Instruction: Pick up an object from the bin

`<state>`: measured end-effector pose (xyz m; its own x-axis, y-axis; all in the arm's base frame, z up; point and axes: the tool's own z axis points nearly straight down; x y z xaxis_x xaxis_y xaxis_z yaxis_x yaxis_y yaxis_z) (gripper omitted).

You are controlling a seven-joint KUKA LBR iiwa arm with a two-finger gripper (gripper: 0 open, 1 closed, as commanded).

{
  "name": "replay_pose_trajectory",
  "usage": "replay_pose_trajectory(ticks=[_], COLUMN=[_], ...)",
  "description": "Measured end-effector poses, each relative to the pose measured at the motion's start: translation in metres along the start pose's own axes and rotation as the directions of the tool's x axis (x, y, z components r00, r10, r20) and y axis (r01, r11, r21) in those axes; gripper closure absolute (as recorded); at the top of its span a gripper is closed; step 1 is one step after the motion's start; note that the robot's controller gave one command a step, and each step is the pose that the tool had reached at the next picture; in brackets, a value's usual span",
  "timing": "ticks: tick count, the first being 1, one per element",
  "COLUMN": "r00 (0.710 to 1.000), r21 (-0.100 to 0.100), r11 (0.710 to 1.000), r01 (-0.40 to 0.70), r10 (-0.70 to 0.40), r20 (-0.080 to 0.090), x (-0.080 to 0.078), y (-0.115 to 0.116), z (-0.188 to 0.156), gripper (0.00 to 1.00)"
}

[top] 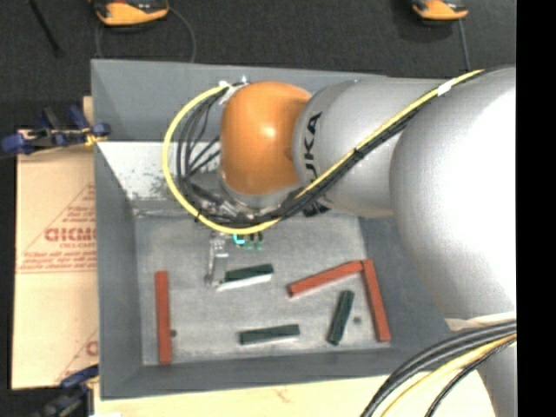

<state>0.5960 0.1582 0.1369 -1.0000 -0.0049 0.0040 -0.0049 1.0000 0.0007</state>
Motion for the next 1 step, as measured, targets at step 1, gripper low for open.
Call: replay_pose_trajectory(ticks=[1], r00=[0.988], r21=[0.004], r11=[0.988], r01=[0.156], r10=[-0.156], r20=[0.003], x=[0.0188], y=[-0.0557], z=[0.0681], gripper=[0.00])
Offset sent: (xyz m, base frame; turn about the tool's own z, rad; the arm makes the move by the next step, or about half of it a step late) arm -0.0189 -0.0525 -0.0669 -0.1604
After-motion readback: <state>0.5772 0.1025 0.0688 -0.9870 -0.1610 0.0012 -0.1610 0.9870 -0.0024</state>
